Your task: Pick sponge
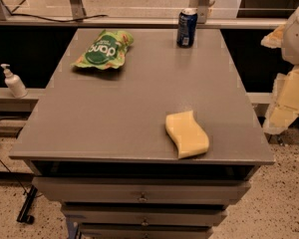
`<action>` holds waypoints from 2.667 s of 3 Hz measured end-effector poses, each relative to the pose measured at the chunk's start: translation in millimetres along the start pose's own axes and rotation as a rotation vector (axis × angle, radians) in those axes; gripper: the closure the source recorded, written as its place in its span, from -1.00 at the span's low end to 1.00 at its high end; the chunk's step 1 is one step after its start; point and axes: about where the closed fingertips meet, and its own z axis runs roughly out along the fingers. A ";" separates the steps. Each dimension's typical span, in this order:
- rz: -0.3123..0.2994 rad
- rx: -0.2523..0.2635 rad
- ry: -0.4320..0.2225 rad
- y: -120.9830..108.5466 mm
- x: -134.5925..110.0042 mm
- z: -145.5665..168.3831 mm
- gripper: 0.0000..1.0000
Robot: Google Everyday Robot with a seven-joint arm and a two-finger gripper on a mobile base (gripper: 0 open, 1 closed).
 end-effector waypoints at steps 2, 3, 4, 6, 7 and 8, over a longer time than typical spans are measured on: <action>-0.029 -0.015 -0.066 9.7 -9.1 21.8 -1.00; -0.031 -0.055 -0.103 20.8 -17.6 54.5 -1.00; -0.013 -0.097 -0.139 34.4 -31.1 86.6 -1.00; 0.050 -0.172 -0.196 54.8 -53.5 152.8 -0.65; 0.083 -0.186 -0.210 55.2 -56.8 169.3 -0.19; 0.089 -0.185 -0.210 53.1 -57.6 167.3 0.27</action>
Offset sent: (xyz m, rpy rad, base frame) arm -0.0009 0.0287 -0.0548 0.1263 0.0144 0.1073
